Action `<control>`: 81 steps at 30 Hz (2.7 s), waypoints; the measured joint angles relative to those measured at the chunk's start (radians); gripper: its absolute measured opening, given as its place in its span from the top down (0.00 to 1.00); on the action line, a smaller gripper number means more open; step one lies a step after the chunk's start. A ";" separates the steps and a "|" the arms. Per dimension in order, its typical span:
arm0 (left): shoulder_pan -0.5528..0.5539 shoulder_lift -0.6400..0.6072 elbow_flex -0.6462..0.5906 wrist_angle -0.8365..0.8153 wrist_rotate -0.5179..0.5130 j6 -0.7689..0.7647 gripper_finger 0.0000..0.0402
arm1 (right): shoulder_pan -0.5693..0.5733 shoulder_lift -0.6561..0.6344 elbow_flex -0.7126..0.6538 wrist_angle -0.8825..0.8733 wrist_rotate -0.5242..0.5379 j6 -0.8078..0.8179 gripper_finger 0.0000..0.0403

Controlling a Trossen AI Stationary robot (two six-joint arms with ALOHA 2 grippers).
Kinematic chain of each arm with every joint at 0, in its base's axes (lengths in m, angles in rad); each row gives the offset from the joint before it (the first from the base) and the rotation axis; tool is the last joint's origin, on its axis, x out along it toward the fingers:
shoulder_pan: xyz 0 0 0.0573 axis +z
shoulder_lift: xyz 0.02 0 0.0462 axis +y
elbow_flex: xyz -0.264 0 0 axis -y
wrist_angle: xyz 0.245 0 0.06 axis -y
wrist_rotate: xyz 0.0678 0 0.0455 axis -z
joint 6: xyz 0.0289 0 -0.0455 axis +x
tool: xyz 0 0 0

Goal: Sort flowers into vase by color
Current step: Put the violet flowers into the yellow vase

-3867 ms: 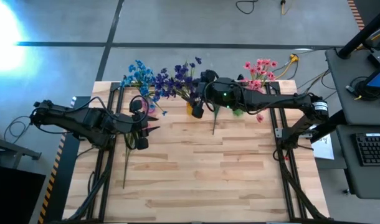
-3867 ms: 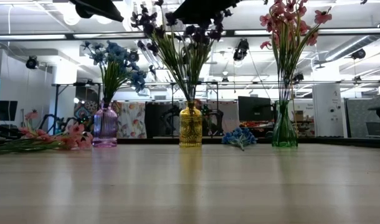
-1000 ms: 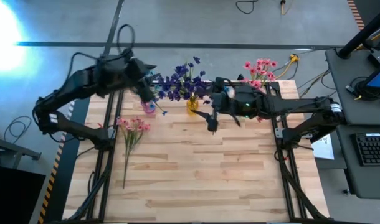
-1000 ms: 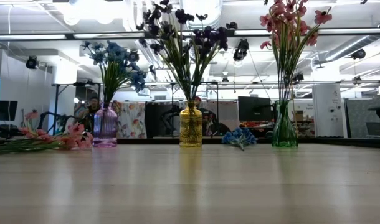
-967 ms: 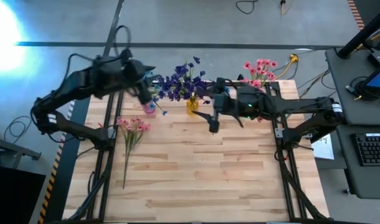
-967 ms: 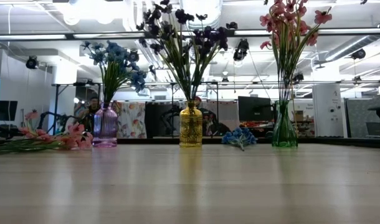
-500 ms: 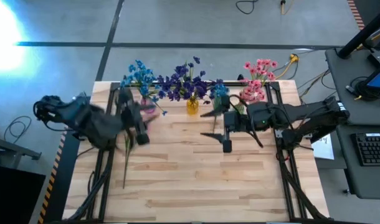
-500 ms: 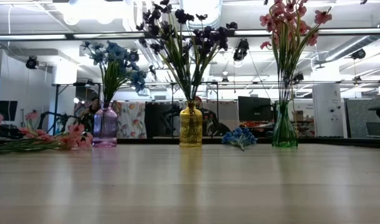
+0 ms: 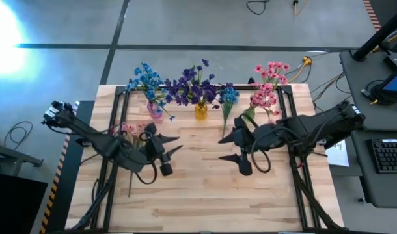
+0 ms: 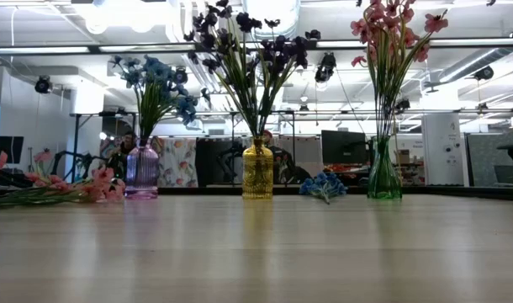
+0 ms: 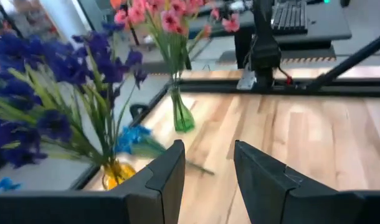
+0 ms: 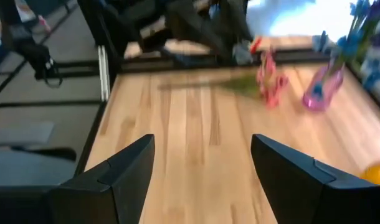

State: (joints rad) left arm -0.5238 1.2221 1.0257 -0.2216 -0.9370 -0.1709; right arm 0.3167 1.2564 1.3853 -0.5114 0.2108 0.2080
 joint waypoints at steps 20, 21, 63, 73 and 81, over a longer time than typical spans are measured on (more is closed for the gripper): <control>0.245 0.002 -0.466 0.886 0.030 0.189 0.56 | 0.009 0.009 -0.005 -0.078 0.001 0.023 0.38; 0.253 0.002 -0.470 0.892 0.030 0.190 0.54 | 0.009 0.009 -0.005 -0.078 0.002 0.020 0.38; 0.496 0.341 -0.235 0.986 -0.067 0.270 0.42 | 0.008 0.009 -0.011 -0.075 0.056 -0.025 0.39; 0.536 0.341 -0.235 0.997 0.005 0.264 0.51 | 0.008 0.009 -0.011 -0.075 0.078 -0.028 0.39; 0.542 0.341 -0.222 0.992 0.005 0.268 0.59 | 0.008 0.009 -0.012 -0.075 0.082 -0.029 0.39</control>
State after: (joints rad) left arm 0.0185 1.5627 0.8040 0.7708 -0.9318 0.0975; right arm 0.3248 1.2655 1.3735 -0.5865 0.2924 0.1791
